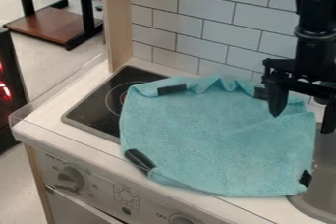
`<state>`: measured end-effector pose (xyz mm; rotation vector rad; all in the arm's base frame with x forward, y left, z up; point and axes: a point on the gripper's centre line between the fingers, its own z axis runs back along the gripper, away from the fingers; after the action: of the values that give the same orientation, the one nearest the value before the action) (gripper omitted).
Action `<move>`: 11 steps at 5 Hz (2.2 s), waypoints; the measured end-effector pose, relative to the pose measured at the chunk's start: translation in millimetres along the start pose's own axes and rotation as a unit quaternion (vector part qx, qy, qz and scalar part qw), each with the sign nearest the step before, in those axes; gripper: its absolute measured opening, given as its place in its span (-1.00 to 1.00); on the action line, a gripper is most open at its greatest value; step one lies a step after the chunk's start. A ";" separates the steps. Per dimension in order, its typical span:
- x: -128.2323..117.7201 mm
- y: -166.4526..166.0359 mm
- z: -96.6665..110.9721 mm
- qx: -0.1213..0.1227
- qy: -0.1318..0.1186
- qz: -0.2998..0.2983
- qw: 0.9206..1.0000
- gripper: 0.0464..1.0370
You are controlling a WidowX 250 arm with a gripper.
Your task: Fold the cloth from top left to bottom right
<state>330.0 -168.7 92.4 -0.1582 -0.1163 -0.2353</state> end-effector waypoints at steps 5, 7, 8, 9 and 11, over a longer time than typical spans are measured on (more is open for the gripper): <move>-5.2 123.1 30.7 0.108 -0.046 0.072 0.990 0.92; 4.7 176.5 34.0 0.196 -0.073 0.013 0.978 0.92; 6.0 184.2 19.1 0.209 -0.059 -0.002 0.976 0.92; 16.6 188.1 11.7 0.210 -0.056 -0.009 0.976 0.92; 20.7 210.3 -15.1 0.218 -0.015 0.005 0.976 0.92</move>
<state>402.1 26.1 50.5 0.2752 -0.1948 -0.1930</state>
